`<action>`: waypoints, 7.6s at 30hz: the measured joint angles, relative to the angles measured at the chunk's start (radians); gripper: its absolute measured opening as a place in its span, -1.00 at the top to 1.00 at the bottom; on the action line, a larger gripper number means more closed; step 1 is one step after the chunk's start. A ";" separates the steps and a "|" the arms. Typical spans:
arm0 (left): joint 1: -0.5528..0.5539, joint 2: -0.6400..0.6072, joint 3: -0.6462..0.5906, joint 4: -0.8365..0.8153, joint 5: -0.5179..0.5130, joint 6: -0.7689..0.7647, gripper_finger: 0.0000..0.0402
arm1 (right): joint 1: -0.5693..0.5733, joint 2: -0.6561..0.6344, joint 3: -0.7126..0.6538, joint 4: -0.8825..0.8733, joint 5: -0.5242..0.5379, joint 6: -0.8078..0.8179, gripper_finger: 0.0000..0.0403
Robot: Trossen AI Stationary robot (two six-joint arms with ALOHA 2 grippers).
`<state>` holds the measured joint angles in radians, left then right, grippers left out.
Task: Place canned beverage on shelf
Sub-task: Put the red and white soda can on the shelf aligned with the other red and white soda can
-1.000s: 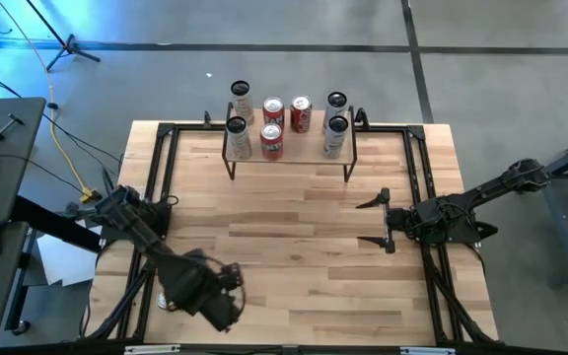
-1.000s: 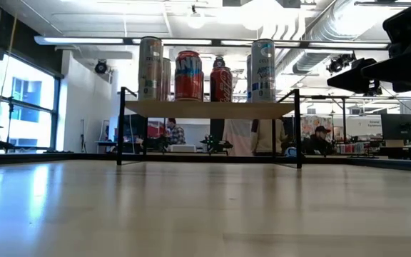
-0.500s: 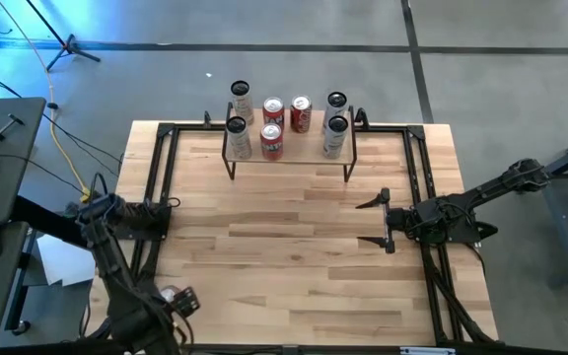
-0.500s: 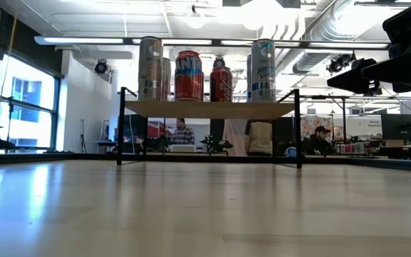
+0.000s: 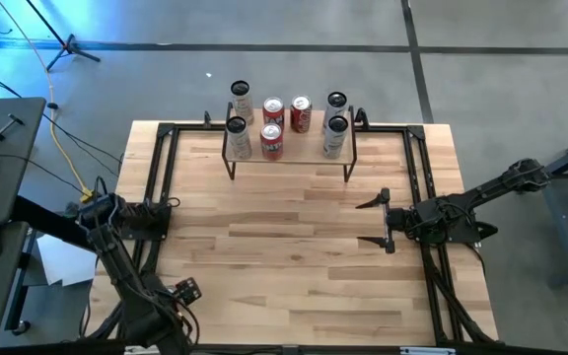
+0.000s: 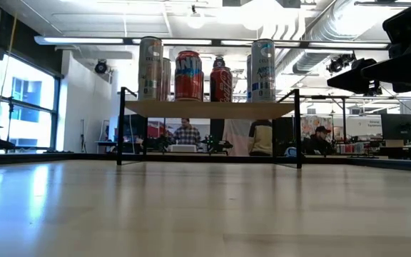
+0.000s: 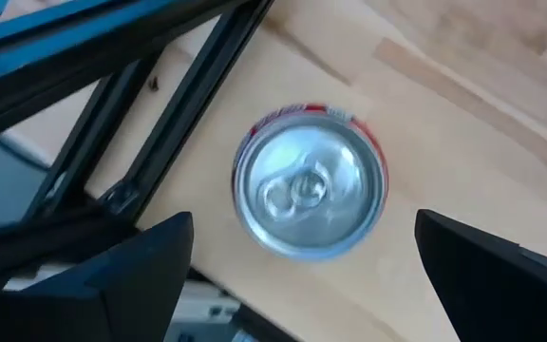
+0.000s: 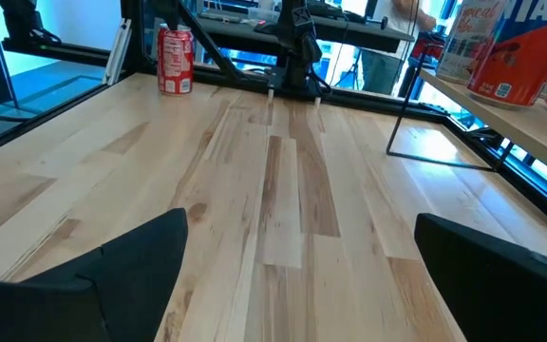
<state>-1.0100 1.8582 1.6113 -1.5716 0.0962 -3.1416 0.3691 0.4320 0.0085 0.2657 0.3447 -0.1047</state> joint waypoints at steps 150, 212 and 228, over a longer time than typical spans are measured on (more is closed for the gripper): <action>0.401 0.271 -0.046 0.560 -1.089 1.424 0.29 | 0.000 0.000 0.000 -0.001 0.000 0.000 -0.99; 0.528 0.512 -0.046 0.601 -1.596 1.267 -0.91 | 0.000 0.000 0.000 -0.001 0.000 0.000 -0.99; 0.619 0.512 -0.046 0.639 -1.649 1.339 -0.99 | 0.000 0.000 0.000 -0.001 0.000 0.000 -0.99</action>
<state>-0.3909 2.3699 1.5650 -0.9330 -1.5531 -1.8023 0.3687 0.4318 0.0084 0.2649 0.3447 -0.1051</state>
